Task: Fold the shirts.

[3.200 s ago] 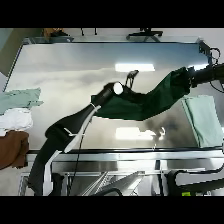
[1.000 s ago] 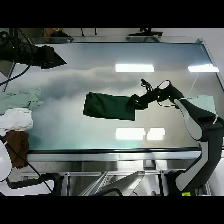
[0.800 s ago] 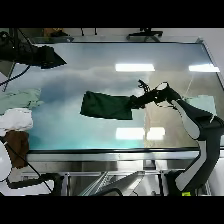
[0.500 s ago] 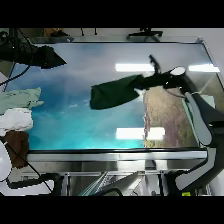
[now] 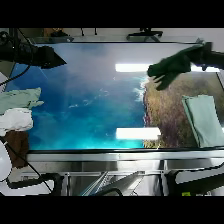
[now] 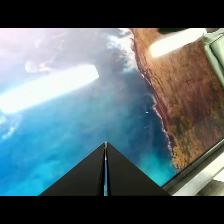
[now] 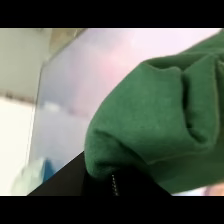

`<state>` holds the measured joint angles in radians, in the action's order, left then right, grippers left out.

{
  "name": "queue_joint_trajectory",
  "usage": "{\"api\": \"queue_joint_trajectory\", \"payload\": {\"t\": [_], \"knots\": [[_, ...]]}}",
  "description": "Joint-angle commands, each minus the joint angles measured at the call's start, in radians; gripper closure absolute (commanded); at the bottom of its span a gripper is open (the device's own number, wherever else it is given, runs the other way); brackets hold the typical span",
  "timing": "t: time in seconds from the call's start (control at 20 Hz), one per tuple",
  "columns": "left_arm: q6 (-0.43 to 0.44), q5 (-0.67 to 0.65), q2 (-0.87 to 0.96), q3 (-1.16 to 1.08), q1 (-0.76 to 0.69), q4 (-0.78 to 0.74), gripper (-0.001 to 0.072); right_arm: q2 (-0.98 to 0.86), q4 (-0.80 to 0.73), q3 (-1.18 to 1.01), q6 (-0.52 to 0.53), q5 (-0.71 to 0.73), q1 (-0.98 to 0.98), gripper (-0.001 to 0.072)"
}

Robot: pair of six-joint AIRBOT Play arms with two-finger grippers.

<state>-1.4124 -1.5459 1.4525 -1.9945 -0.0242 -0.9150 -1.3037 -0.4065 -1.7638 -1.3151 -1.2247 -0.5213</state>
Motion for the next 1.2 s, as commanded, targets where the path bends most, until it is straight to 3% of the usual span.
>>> {"api": "queue_joint_trajectory", "payload": {"t": [0.0, 0.3, 0.6, 0.85, 1.15], "knots": [[0.002, 0.000, 0.000, 0.000, 0.000, -0.001, 0.0690, -0.025, 0.005, -0.008, 0.027, 0.032, -0.192, 0.0682], [0.002, 0.001, 0.001, 0.000, 0.000, -0.001, 0.0690, -0.066, 0.057, -0.013, 0.150, 0.046, -0.290, 0.0682], [0.010, 0.001, 0.004, 0.000, 0.000, 0.000, 0.0690, -0.019, 0.078, -0.031, 0.129, 0.019, -0.346, 0.0682], [0.009, -0.019, 0.038, 0.000, -0.002, 0.000, 0.0690, 0.004, 0.042, -0.030, -0.005, -0.114, -0.418, 0.0682], [0.010, -0.049, 0.085, 0.000, -0.027, 0.002, 0.0690, 0.035, -0.301, -0.029, -0.266, -0.334, -0.437, 0.0682]]}}
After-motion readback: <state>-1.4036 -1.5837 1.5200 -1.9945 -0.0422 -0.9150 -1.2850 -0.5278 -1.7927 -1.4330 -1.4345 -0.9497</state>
